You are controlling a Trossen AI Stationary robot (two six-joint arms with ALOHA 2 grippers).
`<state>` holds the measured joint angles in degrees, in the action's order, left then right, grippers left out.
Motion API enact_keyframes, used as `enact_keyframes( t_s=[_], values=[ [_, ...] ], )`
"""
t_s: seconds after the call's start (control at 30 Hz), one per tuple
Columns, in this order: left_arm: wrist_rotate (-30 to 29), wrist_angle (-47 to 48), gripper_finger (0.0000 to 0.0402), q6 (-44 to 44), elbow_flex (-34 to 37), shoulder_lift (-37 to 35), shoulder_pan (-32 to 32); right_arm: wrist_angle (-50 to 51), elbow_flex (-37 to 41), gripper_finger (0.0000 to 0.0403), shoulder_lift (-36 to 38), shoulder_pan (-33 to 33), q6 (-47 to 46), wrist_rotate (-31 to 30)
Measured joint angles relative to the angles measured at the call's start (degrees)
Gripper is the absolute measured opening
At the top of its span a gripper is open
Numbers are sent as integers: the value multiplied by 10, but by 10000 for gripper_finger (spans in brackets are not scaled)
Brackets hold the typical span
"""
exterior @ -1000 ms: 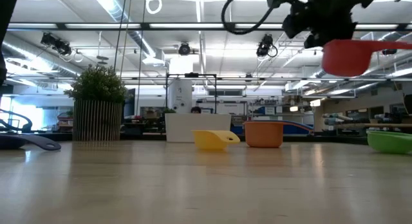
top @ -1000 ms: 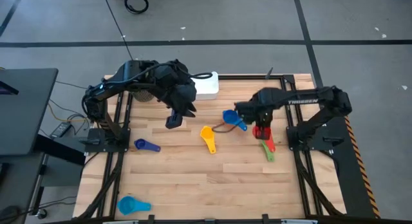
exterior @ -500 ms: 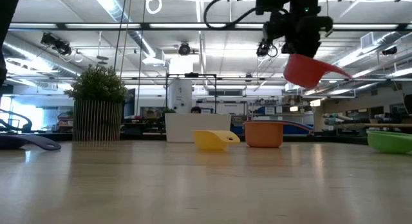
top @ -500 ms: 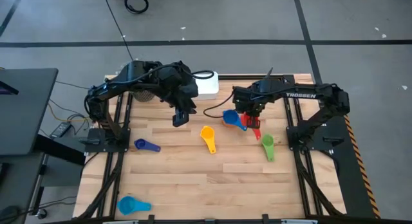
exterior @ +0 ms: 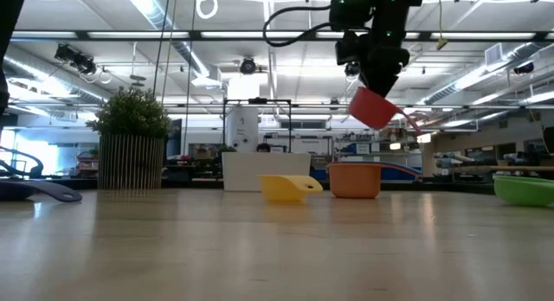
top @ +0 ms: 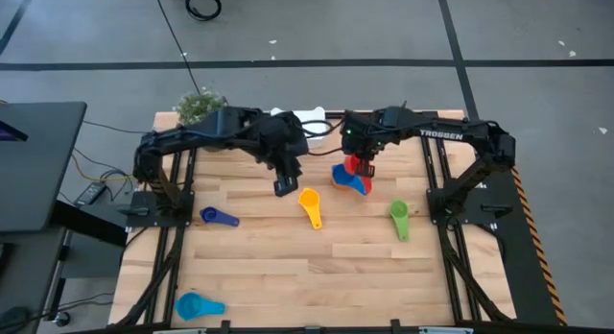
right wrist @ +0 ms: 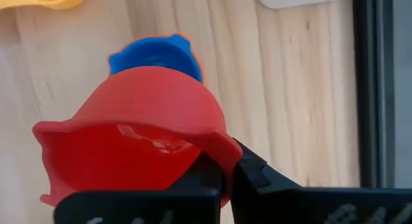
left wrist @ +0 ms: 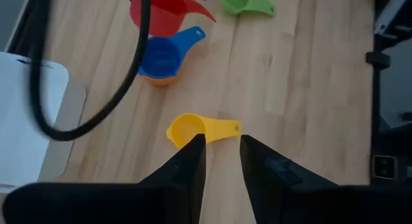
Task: Nest measuring cups in basket
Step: Stack the red measuring cup on top of the blue measuring cup
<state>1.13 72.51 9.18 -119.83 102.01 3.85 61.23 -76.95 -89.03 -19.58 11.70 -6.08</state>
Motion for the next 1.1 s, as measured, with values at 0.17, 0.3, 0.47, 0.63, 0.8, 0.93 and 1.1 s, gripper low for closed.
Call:
enact_keyframes(
  t_s=[0.17, 0.3, 0.47, 0.63, 0.8, 0.93, 1.1],
  values=[
    [-1, -97, 103, 2, 52, 0, 1, 5, 0, 10, 0, -21, 20, 2],
    [0, -184, 103, -6, 103, 0, 2, 5, 0, 10, 0, -29, 33, 1],
    [-1, -255, 103, 21, 162, 0, 9, 8, 0, 10, 0, -31, 90, 2],
    [-15, -331, 103, 24, 219, 0, 15, 7, 0, 10, 0, -36, 90, 2],
    [-24, -392, 103, 40, 282, 0, 37, 18, 0, 10, 0, -40, 95, 1],
    [-26, -446, 103, 57, 340, 0, 55, 21, 0, 10, 0, -41, 112, 2],
    [-26, -529, 103, 66, 414, 0, 69, 21, 0, 10, 0, -42, 120, 1]
  ],
)
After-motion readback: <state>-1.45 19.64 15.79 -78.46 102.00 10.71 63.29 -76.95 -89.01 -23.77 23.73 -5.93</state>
